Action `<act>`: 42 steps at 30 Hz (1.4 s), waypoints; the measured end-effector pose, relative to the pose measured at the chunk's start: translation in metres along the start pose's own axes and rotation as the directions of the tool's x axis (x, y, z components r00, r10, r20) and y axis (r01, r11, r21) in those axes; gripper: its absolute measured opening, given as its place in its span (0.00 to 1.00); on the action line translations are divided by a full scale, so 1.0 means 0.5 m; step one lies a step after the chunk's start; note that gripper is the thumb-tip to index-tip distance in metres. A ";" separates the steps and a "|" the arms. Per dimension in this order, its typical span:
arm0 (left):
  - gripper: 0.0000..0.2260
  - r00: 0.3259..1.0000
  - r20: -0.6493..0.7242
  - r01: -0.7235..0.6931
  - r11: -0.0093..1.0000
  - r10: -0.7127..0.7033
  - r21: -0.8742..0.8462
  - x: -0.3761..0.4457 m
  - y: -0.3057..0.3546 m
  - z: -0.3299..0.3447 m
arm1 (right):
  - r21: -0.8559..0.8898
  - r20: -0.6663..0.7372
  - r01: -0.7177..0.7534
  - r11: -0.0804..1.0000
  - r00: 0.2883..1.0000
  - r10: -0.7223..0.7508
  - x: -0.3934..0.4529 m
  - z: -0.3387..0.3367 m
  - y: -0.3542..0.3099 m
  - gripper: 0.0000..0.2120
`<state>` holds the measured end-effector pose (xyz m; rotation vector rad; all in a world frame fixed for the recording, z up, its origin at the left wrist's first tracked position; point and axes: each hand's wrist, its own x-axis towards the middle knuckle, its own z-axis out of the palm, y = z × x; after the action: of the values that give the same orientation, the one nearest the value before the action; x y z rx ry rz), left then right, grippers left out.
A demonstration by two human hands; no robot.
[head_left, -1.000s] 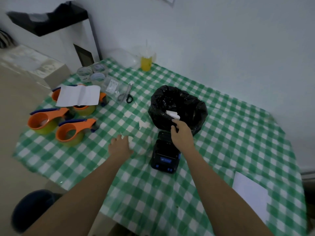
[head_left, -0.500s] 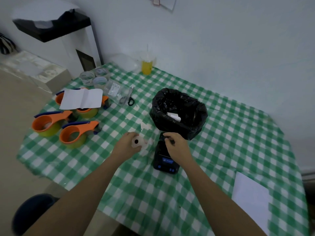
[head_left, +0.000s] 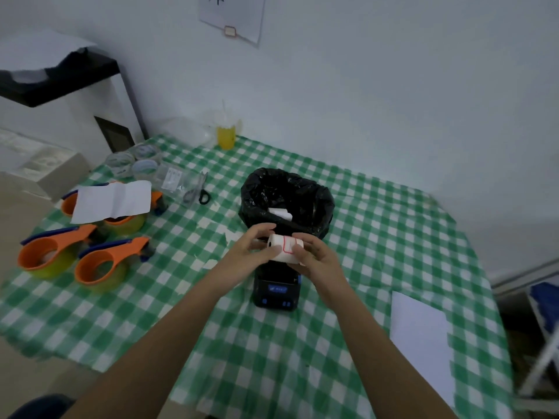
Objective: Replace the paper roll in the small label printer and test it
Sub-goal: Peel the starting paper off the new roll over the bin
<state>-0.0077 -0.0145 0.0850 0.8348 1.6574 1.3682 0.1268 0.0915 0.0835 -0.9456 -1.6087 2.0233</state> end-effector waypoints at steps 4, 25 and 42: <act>0.14 0.996 0.003 0.084 0.980 -0.086 0.178 0.013 0.026 0.030 | -0.037 -0.088 0.094 0.995 0.991 -0.097 -0.018 0.001 -0.014 0.09; 0.13 0.982 0.011 -0.167 0.833 0.190 0.527 0.043 0.051 0.062 | -0.448 -0.118 0.248 0.859 0.936 -0.332 -0.028 -0.034 -0.078 0.05; 0.14 0.989 0.064 -0.146 0.936 0.133 0.320 0.057 0.044 0.043 | -0.363 -0.119 0.283 0.888 0.931 -0.346 -0.026 -0.007 -0.064 0.09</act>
<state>-0.0015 0.0239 0.0999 1.1822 1.8489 1.1767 0.1348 0.0941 0.1169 -0.8808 -1.9030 1.4266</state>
